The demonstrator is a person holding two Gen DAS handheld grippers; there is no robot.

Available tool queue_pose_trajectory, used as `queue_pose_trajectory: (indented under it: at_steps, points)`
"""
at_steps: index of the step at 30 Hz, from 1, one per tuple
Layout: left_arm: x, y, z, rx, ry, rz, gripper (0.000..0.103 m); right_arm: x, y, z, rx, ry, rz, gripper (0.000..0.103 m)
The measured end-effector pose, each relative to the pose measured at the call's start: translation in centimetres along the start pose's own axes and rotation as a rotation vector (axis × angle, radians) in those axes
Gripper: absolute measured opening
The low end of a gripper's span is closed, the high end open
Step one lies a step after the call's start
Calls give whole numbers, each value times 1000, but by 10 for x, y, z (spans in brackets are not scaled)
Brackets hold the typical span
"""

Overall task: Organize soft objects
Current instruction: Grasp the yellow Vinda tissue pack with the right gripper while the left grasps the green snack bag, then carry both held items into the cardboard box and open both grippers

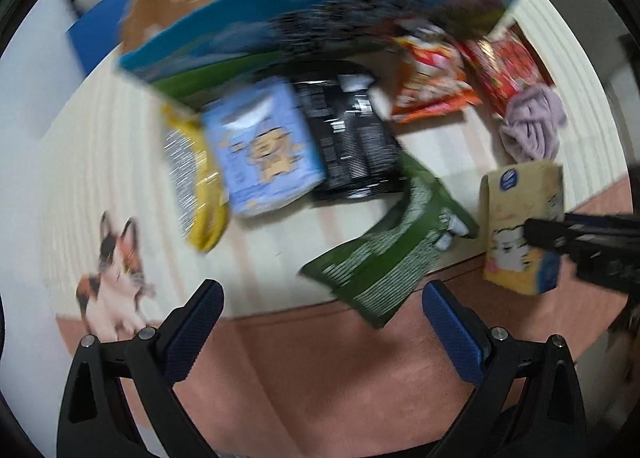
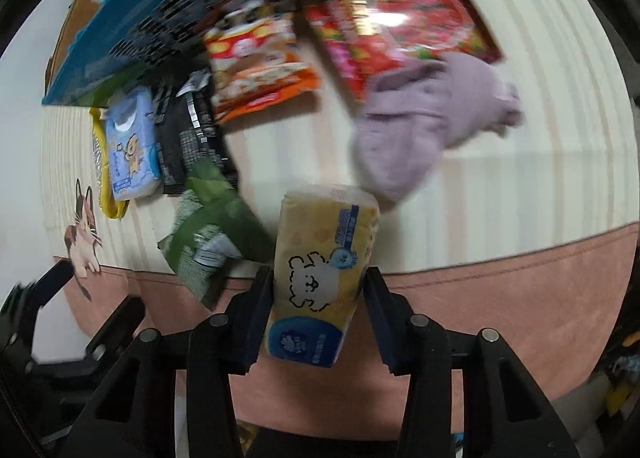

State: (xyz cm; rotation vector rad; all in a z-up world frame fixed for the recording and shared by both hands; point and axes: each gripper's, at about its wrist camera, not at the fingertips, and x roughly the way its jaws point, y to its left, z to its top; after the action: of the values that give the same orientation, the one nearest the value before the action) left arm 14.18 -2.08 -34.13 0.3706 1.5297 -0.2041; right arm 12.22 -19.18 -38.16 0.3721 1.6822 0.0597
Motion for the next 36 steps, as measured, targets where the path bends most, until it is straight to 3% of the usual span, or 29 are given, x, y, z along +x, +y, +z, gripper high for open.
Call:
queue_pose_trajectory:
  at_steps: [5,6,8,9,10,12,15,19,23,30,36]
  points:
    - [28,-37,17,149,50,18,102,-9,-40,-6,59,8,10,48]
    - [33,-42,19,160,57,24,97,-10,-46,-7,67,9,3,48]
    - [43,-49,22,164,84,9,74,-13,-54,-8,85,3,-11,49]
    - [47,-50,22,151,104,3,55,-14,-57,-9,89,-14,-49,50]
    - [50,-50,22,134,118,8,53,-15,-60,-9,90,-27,-76,50]
    - [48,-45,21,72,113,-16,51,-14,-68,-9,120,-17,-46,52]
    - [45,-24,15,-88,158,-98,41,-12,-73,-9,123,-13,-44,73]
    - [51,1,-3,-307,243,-192,41,-4,-65,-13,91,0,-52,75]
    - [61,12,-12,-386,283,-212,44,19,-54,-16,68,44,-91,75]
    - [36,10,-21,-398,237,-190,33,32,-49,-28,45,31,-134,67]
    - [-46,26,-50,-454,134,-229,33,-7,-36,-45,-7,-14,-52,66]
